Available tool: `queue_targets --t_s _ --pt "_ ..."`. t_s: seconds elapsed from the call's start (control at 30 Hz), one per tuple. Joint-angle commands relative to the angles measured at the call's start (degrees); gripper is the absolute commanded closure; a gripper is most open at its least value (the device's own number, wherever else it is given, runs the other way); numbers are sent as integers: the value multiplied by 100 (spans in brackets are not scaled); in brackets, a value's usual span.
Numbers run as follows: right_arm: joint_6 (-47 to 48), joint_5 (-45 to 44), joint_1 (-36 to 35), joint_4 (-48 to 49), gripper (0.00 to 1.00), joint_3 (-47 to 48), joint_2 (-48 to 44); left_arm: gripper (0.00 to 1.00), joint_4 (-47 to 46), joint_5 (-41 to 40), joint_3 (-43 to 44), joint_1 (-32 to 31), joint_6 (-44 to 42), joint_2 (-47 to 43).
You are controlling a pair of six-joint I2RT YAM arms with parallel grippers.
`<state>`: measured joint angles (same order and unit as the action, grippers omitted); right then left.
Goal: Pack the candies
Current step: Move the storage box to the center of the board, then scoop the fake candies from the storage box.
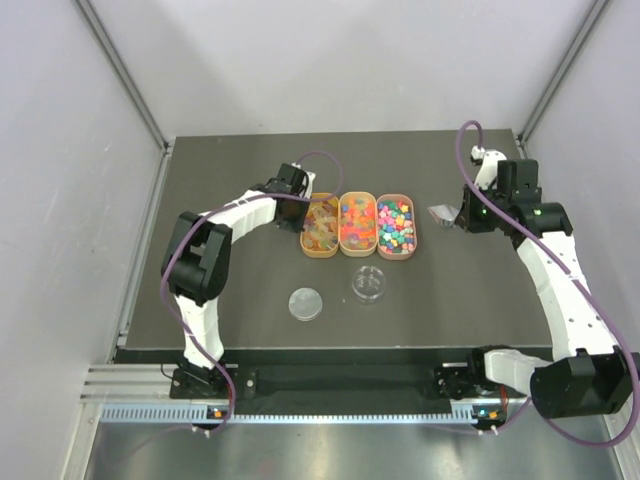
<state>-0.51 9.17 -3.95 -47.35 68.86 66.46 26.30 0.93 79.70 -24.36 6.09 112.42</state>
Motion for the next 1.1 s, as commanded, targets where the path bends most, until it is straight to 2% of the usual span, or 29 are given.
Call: queue_targets --t_s 0.0,0.4,0.63,0.87,1.07 --pt "-116 129 43 227 100 -101 -229 100 -3 206 -43 -262 103 -106" --pt "8 6 43 -37 100 -426 -63 100 156 373 607 -789 130 341" --pt "367 -108 25 -222 100 -496 -18 100 217 417 1257 -878 33 746" --pt "614 -442 -10 -345 100 -558 16 100 252 522 1522 -895 -81 887" --pt "614 -381 -10 -459 100 -383 280 100 217 444 1592 -974 -152 861"
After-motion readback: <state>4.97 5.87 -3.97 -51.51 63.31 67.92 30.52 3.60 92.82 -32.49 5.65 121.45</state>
